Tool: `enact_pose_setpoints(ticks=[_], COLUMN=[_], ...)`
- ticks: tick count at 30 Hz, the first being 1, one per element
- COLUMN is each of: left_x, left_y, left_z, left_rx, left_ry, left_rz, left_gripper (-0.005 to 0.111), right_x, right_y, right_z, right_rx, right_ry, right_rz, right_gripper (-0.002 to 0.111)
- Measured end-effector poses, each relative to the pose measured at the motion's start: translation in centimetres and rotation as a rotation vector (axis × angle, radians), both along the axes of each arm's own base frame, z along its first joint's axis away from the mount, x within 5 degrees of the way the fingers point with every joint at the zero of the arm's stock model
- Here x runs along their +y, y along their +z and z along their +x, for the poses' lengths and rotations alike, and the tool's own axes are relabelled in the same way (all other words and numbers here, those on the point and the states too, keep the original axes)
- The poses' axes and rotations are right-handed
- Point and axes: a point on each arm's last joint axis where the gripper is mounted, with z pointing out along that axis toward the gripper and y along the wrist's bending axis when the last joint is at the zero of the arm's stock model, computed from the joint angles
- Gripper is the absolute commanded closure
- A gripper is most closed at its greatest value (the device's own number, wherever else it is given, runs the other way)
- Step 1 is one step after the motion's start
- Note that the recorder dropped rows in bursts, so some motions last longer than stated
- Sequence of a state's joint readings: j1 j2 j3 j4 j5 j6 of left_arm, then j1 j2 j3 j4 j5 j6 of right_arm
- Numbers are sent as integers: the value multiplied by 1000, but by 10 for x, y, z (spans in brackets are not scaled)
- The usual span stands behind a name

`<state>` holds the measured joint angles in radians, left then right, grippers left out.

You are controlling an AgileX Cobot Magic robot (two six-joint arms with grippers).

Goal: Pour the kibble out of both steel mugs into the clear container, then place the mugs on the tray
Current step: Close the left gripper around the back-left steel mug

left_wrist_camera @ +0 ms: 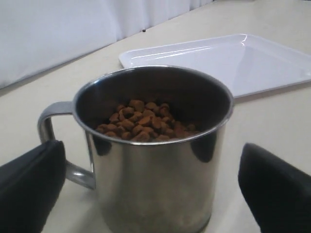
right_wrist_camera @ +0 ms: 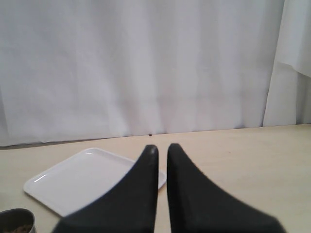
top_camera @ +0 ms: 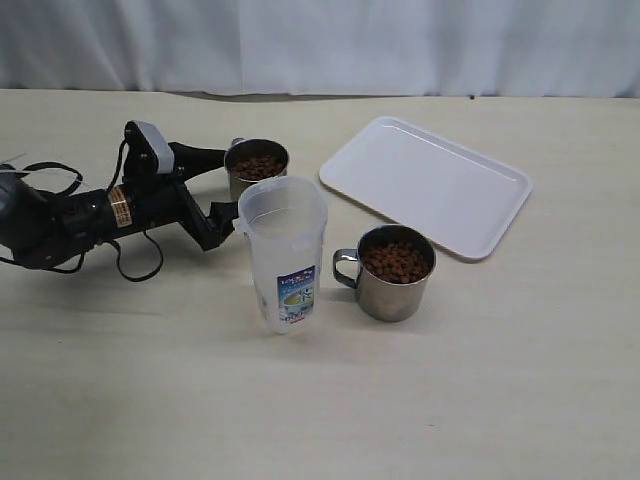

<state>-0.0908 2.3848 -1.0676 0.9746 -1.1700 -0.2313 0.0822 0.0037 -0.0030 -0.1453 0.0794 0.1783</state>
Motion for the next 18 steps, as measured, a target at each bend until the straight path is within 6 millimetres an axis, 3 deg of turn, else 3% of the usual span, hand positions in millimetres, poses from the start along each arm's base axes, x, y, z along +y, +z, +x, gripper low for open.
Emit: enact_pose_setpoints(ticks=[18], left_x=[-7], left_y=[-15], left_z=[19], left_rx=[-17], left_ry=[-9], left_rz=[6], left_gripper=[33], right_x=[0], right_y=[0], right_z=[0], right_rx=[2], right_ry=[0], right_rz=[0], right_gripper=[103])
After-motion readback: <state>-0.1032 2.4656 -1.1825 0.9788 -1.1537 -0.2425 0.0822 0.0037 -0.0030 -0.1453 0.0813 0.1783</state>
